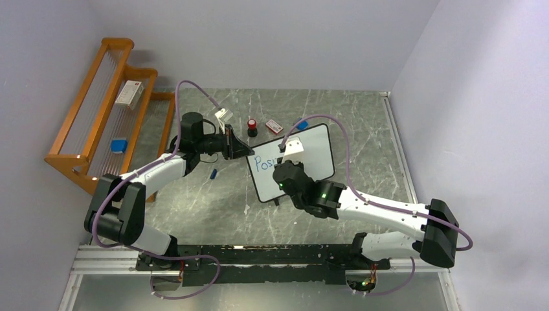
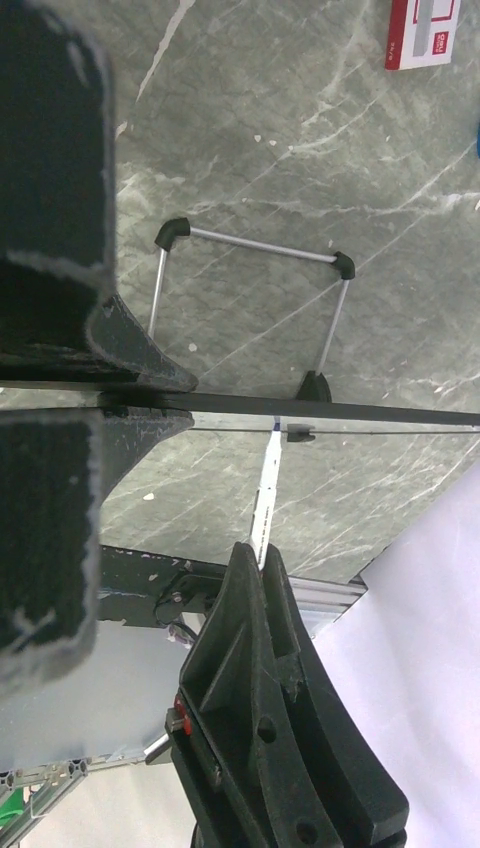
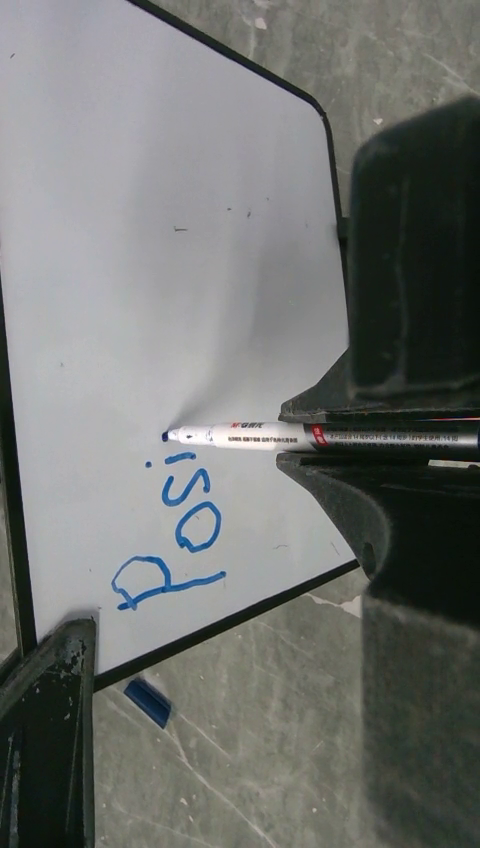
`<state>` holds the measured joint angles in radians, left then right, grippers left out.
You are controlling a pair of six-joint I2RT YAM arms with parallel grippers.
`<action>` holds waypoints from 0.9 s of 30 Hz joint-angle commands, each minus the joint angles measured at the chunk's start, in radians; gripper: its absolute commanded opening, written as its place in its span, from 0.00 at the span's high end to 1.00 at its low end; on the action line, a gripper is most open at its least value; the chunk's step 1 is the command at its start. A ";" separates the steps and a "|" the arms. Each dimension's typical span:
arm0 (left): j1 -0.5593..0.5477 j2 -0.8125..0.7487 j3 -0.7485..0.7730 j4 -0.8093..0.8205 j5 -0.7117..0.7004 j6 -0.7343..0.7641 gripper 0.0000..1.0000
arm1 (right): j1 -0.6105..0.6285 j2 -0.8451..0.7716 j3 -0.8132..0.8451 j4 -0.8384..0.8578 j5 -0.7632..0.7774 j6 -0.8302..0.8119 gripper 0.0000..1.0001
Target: Write a sentence on the whiteboard
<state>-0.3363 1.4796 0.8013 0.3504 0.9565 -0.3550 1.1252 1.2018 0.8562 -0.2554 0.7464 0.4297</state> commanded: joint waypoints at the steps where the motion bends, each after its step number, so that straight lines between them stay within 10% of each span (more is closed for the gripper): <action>1: -0.004 0.025 0.001 -0.050 0.005 0.025 0.95 | -0.031 -0.005 -0.018 -0.025 0.034 0.020 1.00; 27: -0.004 0.032 0.010 -0.074 -0.001 0.039 0.95 | -0.040 -0.048 -0.011 0.049 -0.022 -0.042 1.00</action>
<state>-0.3367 1.4834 0.8051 0.3443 0.9646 -0.3550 1.0920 1.1435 0.8299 -0.2405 0.7177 0.4026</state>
